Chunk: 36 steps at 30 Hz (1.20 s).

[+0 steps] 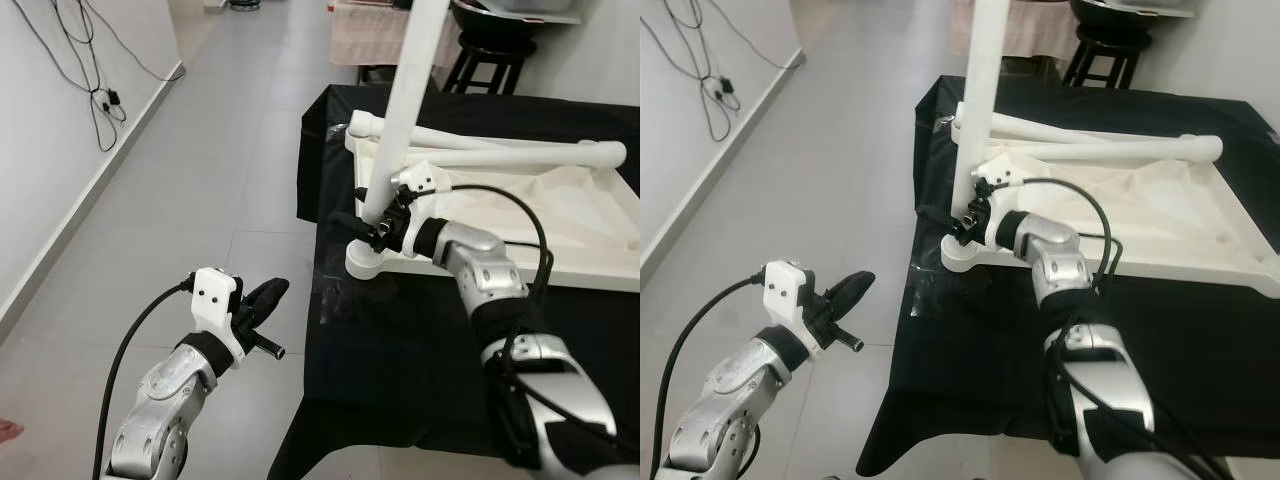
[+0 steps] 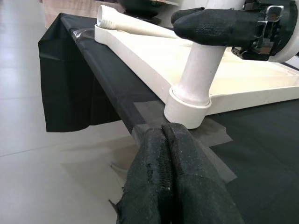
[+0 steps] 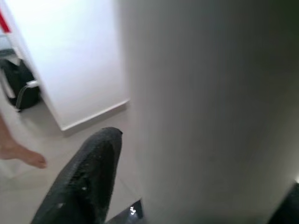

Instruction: Building children table

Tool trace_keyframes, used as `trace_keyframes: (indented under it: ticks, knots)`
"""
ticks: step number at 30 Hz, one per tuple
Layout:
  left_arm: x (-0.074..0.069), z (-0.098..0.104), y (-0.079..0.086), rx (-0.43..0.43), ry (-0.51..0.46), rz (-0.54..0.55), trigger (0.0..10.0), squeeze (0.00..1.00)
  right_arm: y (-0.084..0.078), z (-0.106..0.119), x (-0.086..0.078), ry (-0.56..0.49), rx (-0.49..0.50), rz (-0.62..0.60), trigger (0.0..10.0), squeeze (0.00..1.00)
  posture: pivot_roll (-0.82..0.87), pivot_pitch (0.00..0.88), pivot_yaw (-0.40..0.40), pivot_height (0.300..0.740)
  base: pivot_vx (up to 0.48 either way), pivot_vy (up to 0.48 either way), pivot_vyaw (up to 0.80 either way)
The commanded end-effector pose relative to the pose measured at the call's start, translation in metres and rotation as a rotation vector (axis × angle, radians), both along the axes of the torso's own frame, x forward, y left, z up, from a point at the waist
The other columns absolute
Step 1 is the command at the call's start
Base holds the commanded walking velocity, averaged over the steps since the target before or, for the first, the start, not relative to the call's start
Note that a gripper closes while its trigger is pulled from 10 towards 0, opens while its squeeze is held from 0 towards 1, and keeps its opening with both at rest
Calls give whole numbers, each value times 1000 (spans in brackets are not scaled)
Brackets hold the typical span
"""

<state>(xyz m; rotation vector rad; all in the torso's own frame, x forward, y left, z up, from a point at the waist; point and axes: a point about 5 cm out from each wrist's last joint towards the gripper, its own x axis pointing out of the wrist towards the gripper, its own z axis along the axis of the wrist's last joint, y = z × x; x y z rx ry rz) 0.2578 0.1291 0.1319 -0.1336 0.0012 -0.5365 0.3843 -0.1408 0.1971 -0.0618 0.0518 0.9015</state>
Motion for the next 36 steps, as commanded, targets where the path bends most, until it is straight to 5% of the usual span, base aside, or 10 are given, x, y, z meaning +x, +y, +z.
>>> trace_keyframes:
  ticks: [1,12,17,22,30,32,33,34,35,36]
  knots:
    - [-3,-3,-1,3,16,-5,10000,0,12,-2,-1,28,12,103,0,0,62,98,-53,740,0,0,0]
    - [-4,-3,-2,-4,17,-5,10000,0,-9,-23,-4,-1,-43,-28,0,0,49,104,-55,740,0,0,0]
    - [-4,-3,1,-1,18,-4,10000,0,-21,-64,-20,159,-4,-781,0,0,41,101,-52,740,0,0,0]
    - [-3,-5,1,-1,24,-8,10000,0,2,-64,-47,99,18,-811,0,0,20,80,-36,740,0,0,0]
    - [-2,-5,1,10,19,-4,10000,0,-4,-55,-26,39,-2,-850,0,0,41,75,-48,740,0,0,0]
    - [-2,-6,1,10,19,-1,10000,0,-5,-55,-24,40,0,-854,1216,0,41,75,-48,740,0,0,0]
    - [-3,-6,1,10,19,-1,10000,0,-7,-53,-23,35,15,-847,10000,0,41,76,-47,740,0,0,0]
    - [-3,-6,1,10,20,-3,10000,0,-7,-51,-21,34,17,-808,10000,635,41,76,-47,740,0,0,0]
    - [-3,-6,1,10,21,-4,10000,0,-7,-50,-20,33,17,-780,10000,635,41,76,-47,740,0,0,0]
    - [-2,-5,0,9,21,-6,10000,0,-7,-45,-18,33,24,-762,10000,1000,39,77,-43,740,0,0,0]
